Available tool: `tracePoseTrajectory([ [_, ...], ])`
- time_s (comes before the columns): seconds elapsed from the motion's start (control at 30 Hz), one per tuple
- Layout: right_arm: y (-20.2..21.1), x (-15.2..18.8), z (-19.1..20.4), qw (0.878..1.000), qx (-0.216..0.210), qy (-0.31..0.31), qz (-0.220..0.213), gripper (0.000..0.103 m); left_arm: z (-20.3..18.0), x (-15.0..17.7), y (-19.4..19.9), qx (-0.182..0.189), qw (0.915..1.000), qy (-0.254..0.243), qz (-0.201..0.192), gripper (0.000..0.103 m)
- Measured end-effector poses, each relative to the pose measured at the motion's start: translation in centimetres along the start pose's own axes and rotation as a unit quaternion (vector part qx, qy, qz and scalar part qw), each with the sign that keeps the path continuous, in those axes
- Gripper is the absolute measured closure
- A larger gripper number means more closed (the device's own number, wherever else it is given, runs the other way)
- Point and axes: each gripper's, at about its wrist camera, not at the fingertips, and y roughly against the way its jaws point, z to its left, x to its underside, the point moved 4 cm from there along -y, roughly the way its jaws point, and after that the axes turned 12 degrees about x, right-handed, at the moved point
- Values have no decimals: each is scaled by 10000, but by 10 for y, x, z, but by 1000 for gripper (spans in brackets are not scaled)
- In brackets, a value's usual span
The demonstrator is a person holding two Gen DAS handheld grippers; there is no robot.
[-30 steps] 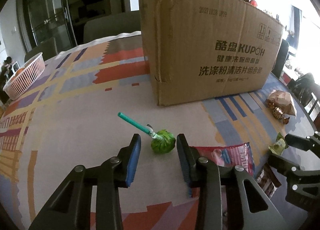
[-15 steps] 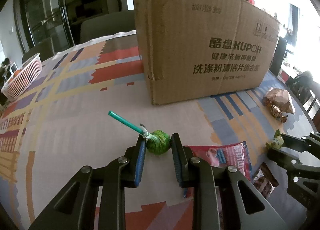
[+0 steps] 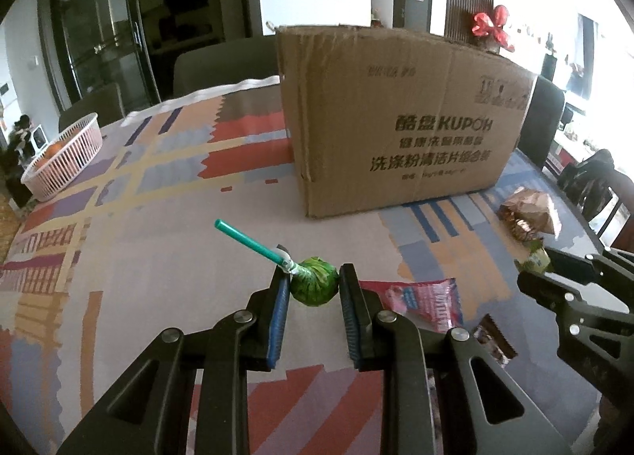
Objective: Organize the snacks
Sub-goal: 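Grasp the green lollipop with the left tool while the right tool grasps the green-yellow packet, then carry the lollipop and green-yellow packet into the box and open both tools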
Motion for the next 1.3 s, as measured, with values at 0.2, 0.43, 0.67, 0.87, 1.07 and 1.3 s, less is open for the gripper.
tracePoseTrajectory([
  [0.2,20,-9,-7,9995,-34,-60,-317,71,-13,-3,23,11,9999,-5,-155,77],
  [0.43,45,-20,-19,9974,-116,-151,-692,71,-33,-9,49,111,9992,2,-382,77],
  [0.67,69,-31,-27,9939,-224,-227,-1057,71,-55,-14,67,174,9983,-78,-556,77],
  [0.87,83,-42,-33,9908,-236,-282,-1299,71,-69,-25,75,295,9973,-101,-672,77],
  [1.07,88,-57,-43,9884,-234,-358,-1454,71,-72,-49,78,371,9957,-106,-838,77],
  [1.3,86,-86,-60,9849,-185,-530,-1638,71,-74,-86,80,318,9924,-290,-1155,77],
])
